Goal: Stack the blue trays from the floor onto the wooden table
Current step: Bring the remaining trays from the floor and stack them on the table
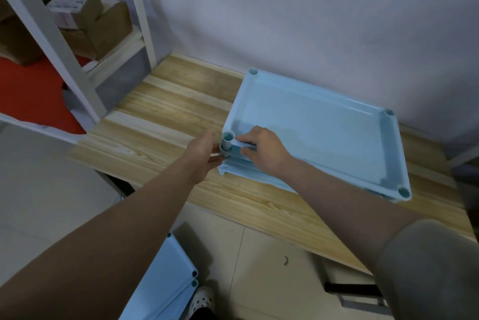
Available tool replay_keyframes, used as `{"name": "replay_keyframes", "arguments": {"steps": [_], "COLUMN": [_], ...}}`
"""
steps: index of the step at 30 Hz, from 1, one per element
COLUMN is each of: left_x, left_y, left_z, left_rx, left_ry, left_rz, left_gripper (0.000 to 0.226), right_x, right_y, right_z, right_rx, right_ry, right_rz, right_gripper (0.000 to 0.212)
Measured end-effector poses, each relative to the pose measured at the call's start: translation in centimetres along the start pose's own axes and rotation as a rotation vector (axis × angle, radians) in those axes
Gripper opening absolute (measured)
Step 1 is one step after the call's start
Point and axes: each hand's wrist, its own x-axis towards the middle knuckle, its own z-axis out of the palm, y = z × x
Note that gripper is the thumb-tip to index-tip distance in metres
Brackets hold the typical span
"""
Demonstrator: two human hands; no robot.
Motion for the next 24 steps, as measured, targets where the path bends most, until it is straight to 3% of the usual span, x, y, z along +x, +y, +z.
{"name": "replay_keyframes", "arguments": {"steps": [6,11,15,19,24], "left_x": [1.5,2.6,3.4,3.7,4.1], "left_y": [0.0,1.4,2.7,3.3,3.4], "left_z": [-0.7,-0.2,-0.4,-1.2,-1.2], "left_rx": [0.185,0.403,0.46,0.45,0.407], "left_ry": [0.002,-0.039,-0.179,-0.28,-0.303], "left_rz": [0.054,0.055,0.038,0.016,0.01], "left_gripper": [0.055,0.066,0.063,0.056,0.053], "right_x": [0.0,1.1,2.8,3.5,3.5], "right_y": [0.2,0.9,1.2,1.7,2.0], "right_z": [0.0,-0.6,-0.3,0.5,0.6], "right_rx": [-0.038,-0.132,-0.137,-0.079,-0.076], "right_ry": [-0.007,-0.045,-0.093,-0.233,-0.259], "right_rz": [-0.013,-0.019,0.006,0.04,0.038], "right_gripper": [0.019,0.033,0.058,0.061,0.063]}}
